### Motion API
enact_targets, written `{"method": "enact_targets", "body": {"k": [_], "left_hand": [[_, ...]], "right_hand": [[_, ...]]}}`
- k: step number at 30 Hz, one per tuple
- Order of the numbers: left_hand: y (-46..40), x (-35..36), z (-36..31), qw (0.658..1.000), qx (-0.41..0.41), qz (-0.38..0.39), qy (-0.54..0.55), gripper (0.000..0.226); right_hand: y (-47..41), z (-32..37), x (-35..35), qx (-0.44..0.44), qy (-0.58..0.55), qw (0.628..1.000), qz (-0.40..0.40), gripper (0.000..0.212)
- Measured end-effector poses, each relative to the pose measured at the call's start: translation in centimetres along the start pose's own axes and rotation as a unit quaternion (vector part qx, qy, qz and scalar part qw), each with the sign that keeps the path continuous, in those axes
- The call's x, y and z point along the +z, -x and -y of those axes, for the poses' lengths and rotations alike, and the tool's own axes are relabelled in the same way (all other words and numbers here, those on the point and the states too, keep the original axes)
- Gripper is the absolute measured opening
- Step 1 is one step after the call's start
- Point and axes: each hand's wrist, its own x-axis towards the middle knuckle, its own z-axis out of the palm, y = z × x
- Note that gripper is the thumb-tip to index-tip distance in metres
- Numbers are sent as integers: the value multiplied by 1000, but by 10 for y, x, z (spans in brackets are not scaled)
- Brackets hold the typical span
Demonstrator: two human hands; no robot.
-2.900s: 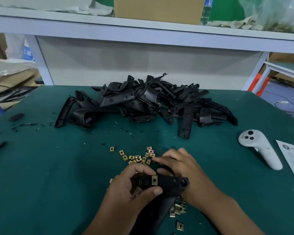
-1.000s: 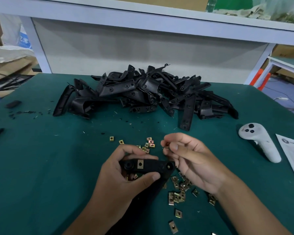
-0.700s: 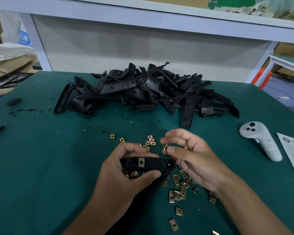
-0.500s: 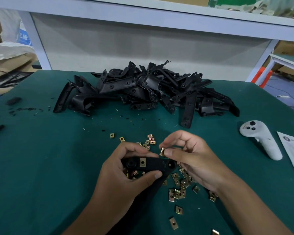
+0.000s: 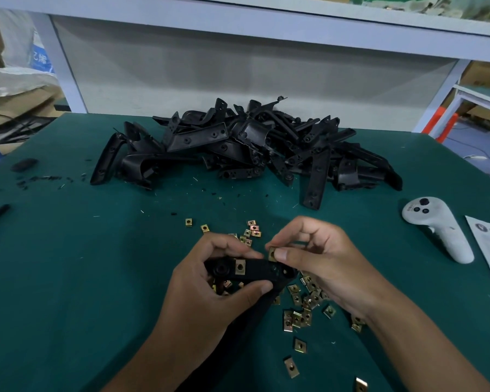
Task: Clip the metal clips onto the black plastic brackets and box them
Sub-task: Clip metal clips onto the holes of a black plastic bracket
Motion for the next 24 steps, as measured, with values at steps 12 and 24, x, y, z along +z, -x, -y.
{"method": "enact_targets", "body": {"k": [12,24], "left_hand": [[-1,0,1,1000,9,20,17,43],[-6,-6,1,989,-41,62,125,41]], "right_hand": [[1,3,-1,28,-22,999,5,16],[2,1,9,75,-166,983,9,15]]}}
